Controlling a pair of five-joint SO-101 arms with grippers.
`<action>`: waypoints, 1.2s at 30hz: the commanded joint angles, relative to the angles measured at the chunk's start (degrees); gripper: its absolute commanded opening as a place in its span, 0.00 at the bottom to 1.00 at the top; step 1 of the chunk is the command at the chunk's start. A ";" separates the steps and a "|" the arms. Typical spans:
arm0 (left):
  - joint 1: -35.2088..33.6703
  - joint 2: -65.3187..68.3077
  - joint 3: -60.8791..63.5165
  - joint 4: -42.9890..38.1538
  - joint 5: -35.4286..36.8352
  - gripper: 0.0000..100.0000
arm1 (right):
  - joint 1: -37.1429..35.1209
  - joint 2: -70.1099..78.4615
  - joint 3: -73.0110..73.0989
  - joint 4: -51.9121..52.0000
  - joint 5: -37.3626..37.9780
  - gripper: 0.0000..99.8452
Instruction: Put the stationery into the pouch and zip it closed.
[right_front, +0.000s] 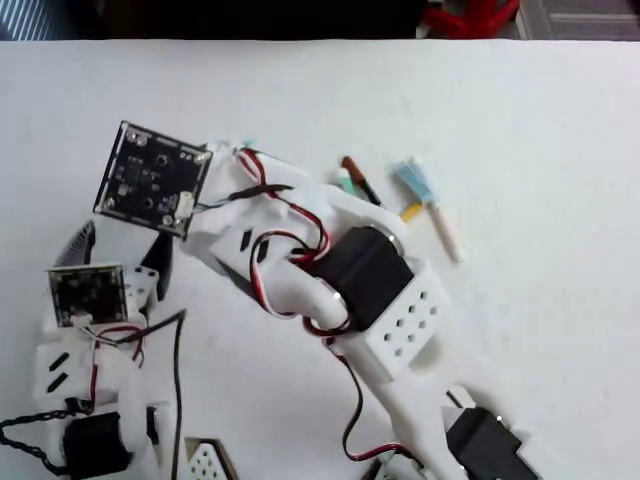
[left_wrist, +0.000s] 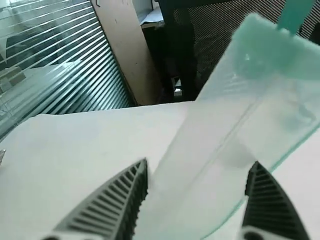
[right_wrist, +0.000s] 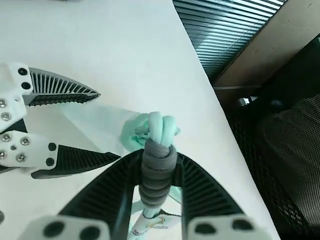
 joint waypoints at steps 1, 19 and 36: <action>0.92 0.04 -0.18 -1.32 -0.79 0.31 | 2.59 -1.98 -0.44 0.66 3.52 0.02; 8.75 0.04 -0.70 -1.76 -0.44 0.31 | -5.76 -2.95 -3.34 6.81 9.67 0.02; 8.66 0.04 5.54 -6.86 -0.88 0.04 | -6.20 -2.42 -11.25 13.58 9.58 0.02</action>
